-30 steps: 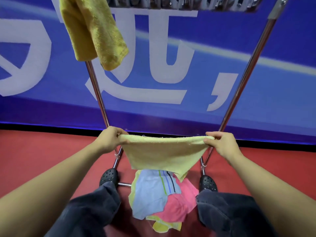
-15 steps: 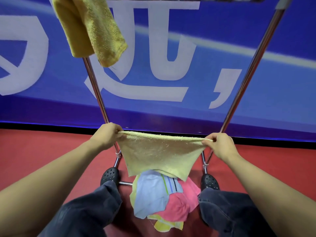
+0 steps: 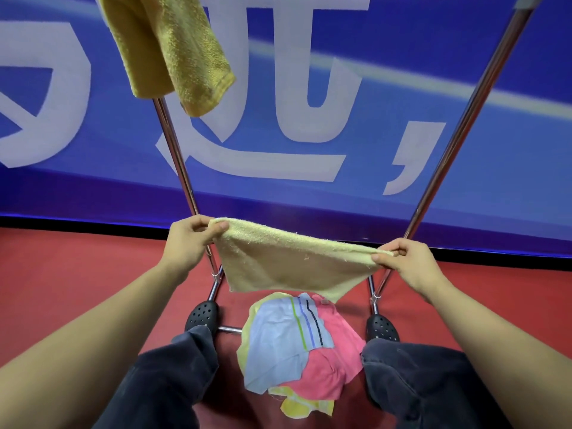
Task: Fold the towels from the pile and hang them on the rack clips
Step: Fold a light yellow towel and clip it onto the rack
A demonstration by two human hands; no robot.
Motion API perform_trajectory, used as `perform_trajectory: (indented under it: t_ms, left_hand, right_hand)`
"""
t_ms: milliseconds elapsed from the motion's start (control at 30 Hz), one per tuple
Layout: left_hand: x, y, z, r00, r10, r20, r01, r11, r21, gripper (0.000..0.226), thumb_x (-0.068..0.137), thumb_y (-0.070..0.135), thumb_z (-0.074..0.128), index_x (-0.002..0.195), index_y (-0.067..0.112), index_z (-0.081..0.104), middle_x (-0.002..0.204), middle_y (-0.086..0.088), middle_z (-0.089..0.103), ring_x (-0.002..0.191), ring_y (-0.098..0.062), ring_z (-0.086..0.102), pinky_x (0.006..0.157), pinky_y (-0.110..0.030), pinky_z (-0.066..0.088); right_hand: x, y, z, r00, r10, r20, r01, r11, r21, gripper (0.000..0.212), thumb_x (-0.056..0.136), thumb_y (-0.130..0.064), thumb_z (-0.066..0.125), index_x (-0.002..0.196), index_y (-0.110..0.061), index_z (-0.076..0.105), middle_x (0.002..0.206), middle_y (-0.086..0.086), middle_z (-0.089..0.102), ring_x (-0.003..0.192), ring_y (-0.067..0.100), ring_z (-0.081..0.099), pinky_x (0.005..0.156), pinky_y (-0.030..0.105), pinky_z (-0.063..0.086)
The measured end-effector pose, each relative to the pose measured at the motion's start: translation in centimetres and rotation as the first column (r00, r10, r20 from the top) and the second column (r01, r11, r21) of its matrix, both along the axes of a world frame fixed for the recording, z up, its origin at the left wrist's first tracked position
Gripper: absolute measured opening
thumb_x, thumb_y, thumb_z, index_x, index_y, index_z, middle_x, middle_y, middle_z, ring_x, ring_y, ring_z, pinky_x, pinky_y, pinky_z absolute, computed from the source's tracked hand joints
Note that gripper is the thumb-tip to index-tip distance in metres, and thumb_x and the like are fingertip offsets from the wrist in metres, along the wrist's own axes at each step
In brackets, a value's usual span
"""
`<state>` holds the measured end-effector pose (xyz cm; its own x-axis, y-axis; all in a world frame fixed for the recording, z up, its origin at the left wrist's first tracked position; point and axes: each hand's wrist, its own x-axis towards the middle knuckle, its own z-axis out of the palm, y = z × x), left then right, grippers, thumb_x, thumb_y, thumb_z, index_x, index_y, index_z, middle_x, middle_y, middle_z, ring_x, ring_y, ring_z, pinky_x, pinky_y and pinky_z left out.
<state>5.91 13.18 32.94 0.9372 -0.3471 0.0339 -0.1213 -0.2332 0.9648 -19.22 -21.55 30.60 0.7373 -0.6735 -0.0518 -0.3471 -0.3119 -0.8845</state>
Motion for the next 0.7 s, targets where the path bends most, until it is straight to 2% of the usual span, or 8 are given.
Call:
perform_trajectory:
  t_ms: [33, 100, 167, 200, 367, 467, 567, 700]
  left_hand:
    - [0.2, 0.0, 0.0, 1.000, -0.011, 0.007, 0.011, 1.000, 0.020, 0.013, 0.081, 0.028, 0.086, 0.075, 0.020, 0.077, 0.078, -0.001, 0.075, 0.078, -0.013, 0.069, 0.084, -0.033, 0.059]
    - [0.6, -0.3, -0.1, 0.999, -0.042, 0.010, 0.041, 0.998, 0.052, 0.011, 0.079, 0.025, 0.087, 0.076, 0.020, 0.078, 0.079, 0.000, 0.076, 0.079, -0.012, 0.070, 0.084, -0.031, 0.057]
    - [0.8, -0.6, -0.1, 0.999, -0.049, 0.008, 0.048, 0.997, 0.057, 0.011, 0.079, 0.022, 0.087, 0.080, 0.016, 0.078, 0.076, 0.004, 0.076, 0.077, -0.007, 0.070, 0.081, -0.026, 0.055]
    - [0.8, -0.7, -0.1, 0.999, -0.049, 0.013, 0.048, 0.997, 0.056, 0.011, 0.079, 0.021, 0.087, 0.081, 0.015, 0.077, 0.075, 0.006, 0.075, 0.075, -0.005, 0.069, 0.079, -0.024, 0.054]
    - [1.2, -0.6, -0.1, 0.995, -0.087, 0.052, 0.079, 0.989, 0.126, 0.014, 0.082, 0.024, 0.085, 0.085, 0.012, 0.077, 0.077, 0.003, 0.074, 0.069, 0.001, 0.065, 0.073, -0.020, 0.051]
    - [1.5, -0.4, 0.0, 0.995, -0.087, 0.051, 0.081, 0.990, 0.117, 0.015, 0.082, 0.024, 0.085, 0.087, 0.012, 0.077, 0.085, -0.006, 0.076, 0.076, -0.007, 0.068, 0.082, -0.030, 0.058]
    - [1.5, -0.4, 0.5, 0.993, -0.102, 0.055, 0.095, 0.988, 0.118, 0.015, 0.082, 0.025, 0.085, 0.087, 0.013, 0.077, 0.087, -0.006, 0.078, 0.080, -0.011, 0.072, 0.086, -0.034, 0.060]
    - [1.1, -0.7, 1.2, 0.991, -0.113, 0.070, 0.104, 0.986, 0.128, 0.015, 0.082, 0.028, 0.085, 0.087, 0.015, 0.077, 0.084, -0.002, 0.078, 0.080, -0.011, 0.073, 0.085, -0.033, 0.059]
  right_hand:
    - [0.1, -0.2, -0.1, 0.996, 0.045, -0.071, -0.050, 0.996, -0.070, 0.016, 0.079, -0.010, 0.086, 0.091, -0.012, 0.076, 0.080, 0.002, 0.072, 0.066, 0.002, 0.063, 0.064, 0.007, 0.047]
    - [0.4, -0.8, -0.4, 0.971, 0.119, -0.206, -0.157, 0.970, -0.184, 0.014, 0.083, -0.018, 0.083, 0.095, -0.020, 0.078, 0.090, -0.006, 0.075, 0.080, 0.004, 0.066, 0.075, 0.016, 0.047]
    - [0.7, -1.1, -0.6, 0.928, 0.172, -0.330, -0.268, 0.924, -0.272, 0.007, 0.087, -0.027, 0.079, 0.088, -0.020, 0.080, 0.091, -0.002, 0.077, 0.085, 0.014, 0.069, 0.077, 0.028, 0.049]
    - [0.8, -1.1, -0.6, 0.908, 0.189, -0.374, -0.310, 0.904, -0.295, 0.011, 0.088, -0.030, 0.078, 0.085, -0.019, 0.080, 0.089, 0.001, 0.076, 0.085, 0.018, 0.069, 0.076, 0.030, 0.049]
    - [0.8, -0.6, -0.1, 0.903, 0.203, -0.379, -0.306, 0.922, -0.236, 0.018, 0.081, -0.030, 0.084, 0.067, -0.025, 0.075, 0.075, 0.000, 0.076, 0.078, 0.023, 0.071, 0.076, 0.038, 0.054]
    - [0.7, -0.1, 0.4, 0.911, 0.197, -0.364, -0.282, 0.938, -0.199, 0.020, 0.072, -0.024, 0.091, 0.066, -0.023, 0.073, 0.068, -0.003, 0.075, 0.067, 0.021, 0.070, 0.063, 0.031, 0.055]
    - [0.9, 0.2, 0.8, 0.896, 0.235, -0.377, -0.323, 0.927, -0.190, 0.025, 0.067, -0.012, 0.094, 0.073, -0.016, 0.069, 0.067, 0.003, 0.073, 0.057, 0.014, 0.062, 0.047, 0.016, 0.044]
    - [0.9, 0.2, 1.2, 0.888, 0.231, -0.397, -0.312, 0.938, -0.151, 0.023, 0.067, -0.011, 0.093, 0.075, -0.017, 0.072, 0.057, -0.004, 0.069, 0.051, 0.008, 0.057, 0.046, 0.013, 0.040]
